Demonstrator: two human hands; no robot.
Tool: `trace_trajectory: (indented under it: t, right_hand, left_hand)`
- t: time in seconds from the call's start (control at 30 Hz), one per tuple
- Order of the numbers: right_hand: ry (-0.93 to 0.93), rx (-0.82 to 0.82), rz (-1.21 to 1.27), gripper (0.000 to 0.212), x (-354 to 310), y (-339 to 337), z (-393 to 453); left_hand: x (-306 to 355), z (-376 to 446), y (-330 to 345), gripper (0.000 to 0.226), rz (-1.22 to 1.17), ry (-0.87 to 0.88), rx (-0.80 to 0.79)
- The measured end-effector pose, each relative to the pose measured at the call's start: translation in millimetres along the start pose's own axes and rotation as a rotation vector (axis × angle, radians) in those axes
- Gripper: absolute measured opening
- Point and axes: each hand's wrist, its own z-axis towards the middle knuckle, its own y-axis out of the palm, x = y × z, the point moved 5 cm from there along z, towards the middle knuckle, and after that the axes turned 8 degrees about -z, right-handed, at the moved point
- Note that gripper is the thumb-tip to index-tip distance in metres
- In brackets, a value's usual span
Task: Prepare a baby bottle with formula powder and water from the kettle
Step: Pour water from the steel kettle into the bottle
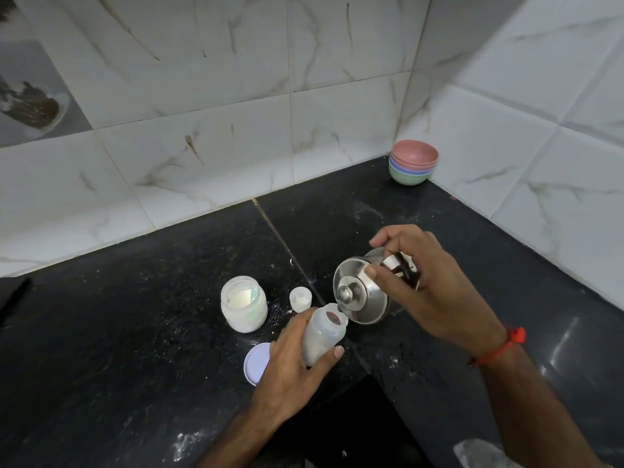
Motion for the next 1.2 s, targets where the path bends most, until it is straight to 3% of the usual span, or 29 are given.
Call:
trace_trajectory:
  t: [0.57, 1.2]
  right_hand:
    - [-0.137, -0.101, -0.165, 0.017, -42, 2, 18]
    - [-0.214, -0.093, -0.276, 0.016, -64, -6, 21]
  left_hand:
    - [-5, 4, -5, 0.055, -0.062, 0.024, -0.015]
    - [-12, 0, -7, 0.052, -0.102, 0.054, -0.03]
